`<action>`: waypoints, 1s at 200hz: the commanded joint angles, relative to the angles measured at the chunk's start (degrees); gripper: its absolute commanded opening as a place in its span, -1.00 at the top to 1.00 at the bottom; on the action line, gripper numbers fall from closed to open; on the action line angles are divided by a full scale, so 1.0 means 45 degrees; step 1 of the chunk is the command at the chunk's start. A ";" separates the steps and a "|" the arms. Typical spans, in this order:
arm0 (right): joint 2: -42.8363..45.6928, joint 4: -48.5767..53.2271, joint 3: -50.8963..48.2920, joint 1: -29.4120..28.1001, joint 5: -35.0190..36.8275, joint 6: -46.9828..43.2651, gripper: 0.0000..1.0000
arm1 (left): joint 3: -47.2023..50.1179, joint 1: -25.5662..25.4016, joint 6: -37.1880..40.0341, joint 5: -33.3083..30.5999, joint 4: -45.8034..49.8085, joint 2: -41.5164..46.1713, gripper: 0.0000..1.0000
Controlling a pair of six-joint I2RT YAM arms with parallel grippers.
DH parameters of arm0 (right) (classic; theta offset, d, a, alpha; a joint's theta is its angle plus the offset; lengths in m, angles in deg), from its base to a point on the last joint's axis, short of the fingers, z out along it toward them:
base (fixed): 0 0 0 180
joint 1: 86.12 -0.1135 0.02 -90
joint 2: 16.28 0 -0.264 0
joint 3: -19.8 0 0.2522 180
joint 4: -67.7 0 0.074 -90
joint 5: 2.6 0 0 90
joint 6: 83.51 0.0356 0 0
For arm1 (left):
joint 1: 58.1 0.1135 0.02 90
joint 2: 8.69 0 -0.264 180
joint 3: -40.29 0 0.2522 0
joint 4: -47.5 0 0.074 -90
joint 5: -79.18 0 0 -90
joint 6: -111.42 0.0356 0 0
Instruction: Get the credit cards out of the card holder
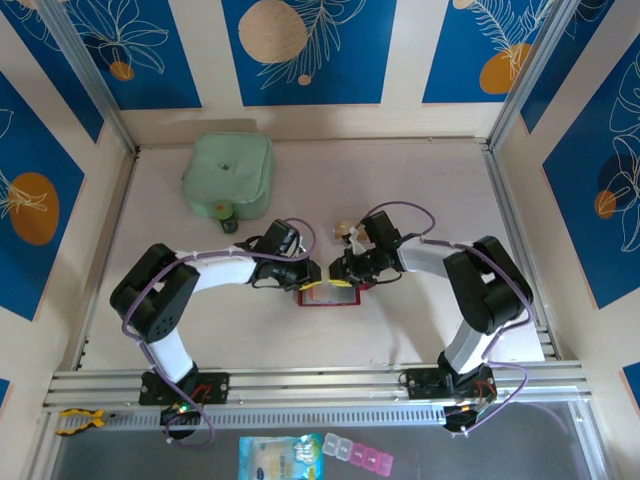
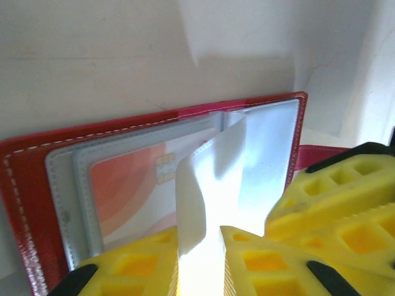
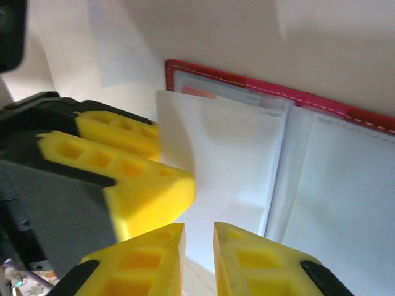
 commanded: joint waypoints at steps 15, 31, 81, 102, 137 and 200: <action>0.1119 0.1506 0.0024 0.0367 0.0904 -0.0240 0.57 | -0.0663 -0.0253 -0.0038 0.0320 0.0471 0.0441 0.55; 0.1456 0.1794 -0.0015 0.0528 0.1043 -0.0372 0.56 | -0.0850 -0.0336 -0.0018 0.0356 0.0548 0.0357 0.54; 0.2363 0.2187 -0.0393 0.1077 0.1161 -0.0552 0.56 | -0.1542 -0.0671 -0.0118 0.0501 0.0533 -0.0190 0.55; 0.2657 0.2277 -0.0564 0.1226 0.1143 -0.0592 0.56 | -0.1869 -0.0851 -0.0148 0.0561 0.0525 -0.0539 0.56; 0.3068 0.2394 -0.0858 0.1439 0.1134 -0.0630 0.56 | -0.2447 -0.1122 -0.0196 0.0664 0.0474 -0.1197 0.56; 0.3532 0.2882 -0.1093 0.1566 0.1409 -0.0710 0.55 | -0.3311 -0.1370 -0.0284 0.0858 0.0236 -0.2159 0.29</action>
